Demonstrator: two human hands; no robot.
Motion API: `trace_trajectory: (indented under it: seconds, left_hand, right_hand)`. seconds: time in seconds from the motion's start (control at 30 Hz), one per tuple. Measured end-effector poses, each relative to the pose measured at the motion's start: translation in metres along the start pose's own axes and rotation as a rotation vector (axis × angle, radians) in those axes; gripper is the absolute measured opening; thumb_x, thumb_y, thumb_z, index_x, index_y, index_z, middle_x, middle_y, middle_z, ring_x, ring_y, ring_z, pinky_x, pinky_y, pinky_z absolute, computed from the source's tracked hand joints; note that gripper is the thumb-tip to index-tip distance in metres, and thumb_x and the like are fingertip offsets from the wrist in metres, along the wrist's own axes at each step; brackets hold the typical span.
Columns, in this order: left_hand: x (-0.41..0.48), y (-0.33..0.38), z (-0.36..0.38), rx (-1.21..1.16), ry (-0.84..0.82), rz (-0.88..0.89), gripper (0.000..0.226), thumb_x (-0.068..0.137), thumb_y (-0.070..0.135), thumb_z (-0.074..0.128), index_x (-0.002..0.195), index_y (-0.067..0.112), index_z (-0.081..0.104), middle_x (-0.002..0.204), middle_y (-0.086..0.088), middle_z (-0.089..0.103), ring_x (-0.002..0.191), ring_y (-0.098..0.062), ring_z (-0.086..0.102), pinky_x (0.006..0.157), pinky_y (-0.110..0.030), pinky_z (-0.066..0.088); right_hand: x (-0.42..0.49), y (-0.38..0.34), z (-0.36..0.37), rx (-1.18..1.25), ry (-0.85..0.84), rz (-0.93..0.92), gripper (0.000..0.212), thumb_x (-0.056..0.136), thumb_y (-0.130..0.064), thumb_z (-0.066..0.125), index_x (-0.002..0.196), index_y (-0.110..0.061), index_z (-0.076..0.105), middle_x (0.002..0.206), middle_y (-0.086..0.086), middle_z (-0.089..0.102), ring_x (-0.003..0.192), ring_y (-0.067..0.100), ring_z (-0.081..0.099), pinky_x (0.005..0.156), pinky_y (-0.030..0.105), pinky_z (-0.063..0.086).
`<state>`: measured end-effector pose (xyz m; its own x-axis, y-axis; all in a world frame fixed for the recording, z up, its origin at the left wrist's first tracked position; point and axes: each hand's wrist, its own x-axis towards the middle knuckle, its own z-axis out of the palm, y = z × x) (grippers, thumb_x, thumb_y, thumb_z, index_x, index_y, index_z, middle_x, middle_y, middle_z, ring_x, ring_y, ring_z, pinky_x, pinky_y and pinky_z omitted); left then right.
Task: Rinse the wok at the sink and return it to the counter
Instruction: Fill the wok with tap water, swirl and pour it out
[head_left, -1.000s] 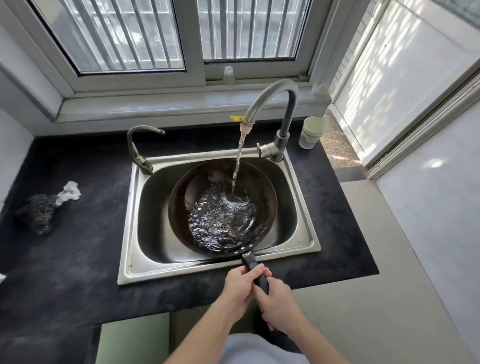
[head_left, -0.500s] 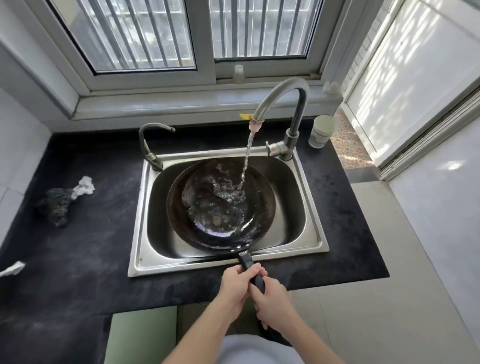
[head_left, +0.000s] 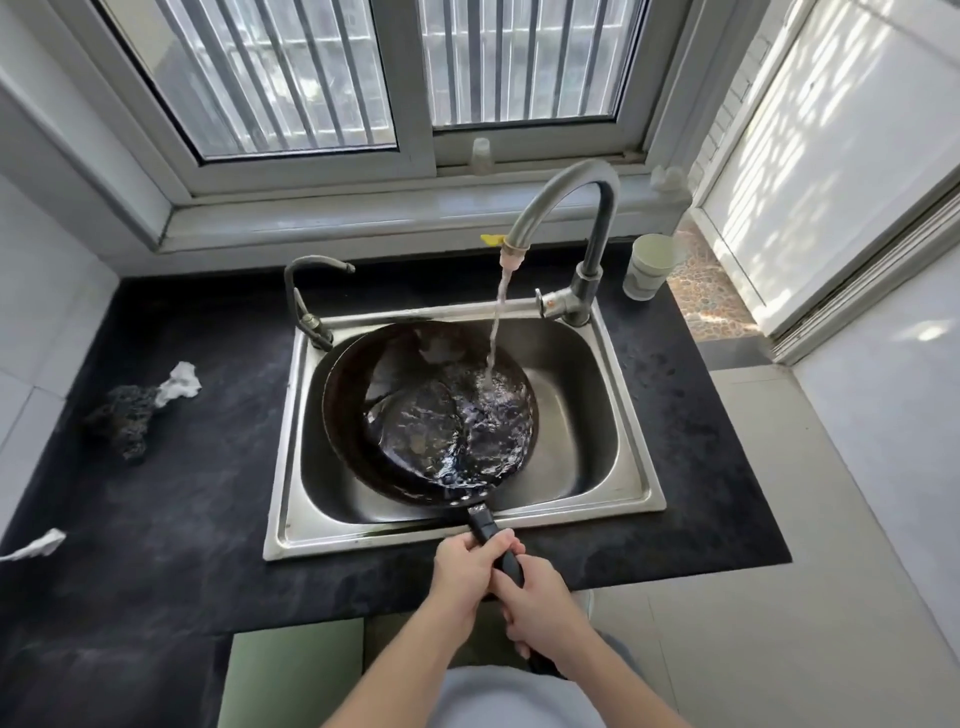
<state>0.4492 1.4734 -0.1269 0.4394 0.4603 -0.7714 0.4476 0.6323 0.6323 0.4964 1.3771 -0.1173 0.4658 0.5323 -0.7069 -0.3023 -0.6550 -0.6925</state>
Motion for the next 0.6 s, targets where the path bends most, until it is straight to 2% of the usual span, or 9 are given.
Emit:
trace_trajectory:
  seconds: [0.13,0.27,0.37,0.47,0.6]
  left_hand:
    - [-0.001,0.002,-0.004,0.012,0.008,0.025,0.019,0.091,0.011,0.067,0.091,-0.006,0.074,0.081,-0.01,0.076,0.069,-0.019,0.071,0.063,-0.029,0.059]
    - [-0.002,-0.003,0.0,-0.006,-0.032,0.015,0.019,0.091,0.012,0.066,0.094,-0.005,0.074,0.086,-0.012,0.077,0.078,-0.022,0.072,0.075,-0.034,0.06]
    - [-0.003,-0.008,0.007,-0.052,-0.082,-0.012,0.018,0.092,0.008,0.065,0.095,-0.009,0.072,0.084,-0.013,0.075,0.079,-0.023,0.07,0.076,-0.032,0.059]
    - [-0.001,-0.012,0.016,-0.079,-0.137,-0.046,0.015,0.092,0.009,0.065,0.091,-0.004,0.073,0.087,-0.013,0.075,0.084,-0.024,0.07,0.084,-0.037,0.057]
    - [0.003,-0.01,0.033,-0.166,-0.231,-0.079,0.014,0.094,0.007,0.062,0.093,-0.005,0.069,0.082,-0.011,0.072,0.081,-0.023,0.067,0.084,-0.036,0.055]
  right_hand:
    - [0.001,-0.001,0.005,-0.01,0.005,-0.006,0.022,0.097,-0.026,0.053,0.089,-0.007,0.061,0.054,0.0,0.053,0.038,0.01,0.046,0.04,0.027,0.042]
    - [-0.003,0.005,0.003,-0.085,0.063,-0.028,0.021,0.096,-0.027,0.054,0.084,-0.011,0.061,0.055,-0.003,0.057,0.039,0.009,0.049,0.042,0.026,0.043]
    - [-0.007,0.009,-0.005,-0.157,0.098,-0.036,0.022,0.096,-0.028,0.054,0.084,-0.011,0.06,0.059,0.0,0.06,0.045,0.011,0.053,0.043,0.025,0.043]
    - [-0.009,0.015,-0.014,-0.192,0.132,-0.033,0.025,0.095,-0.033,0.055,0.091,-0.01,0.063,0.068,0.003,0.065,0.052,0.014,0.058,0.048,0.03,0.049]
    - [-0.009,0.018,-0.028,-0.288,0.222,-0.044,0.021,0.096,-0.034,0.056,0.098,-0.015,0.064,0.082,0.001,0.069,0.067,0.014,0.063,0.052,0.023,0.046]
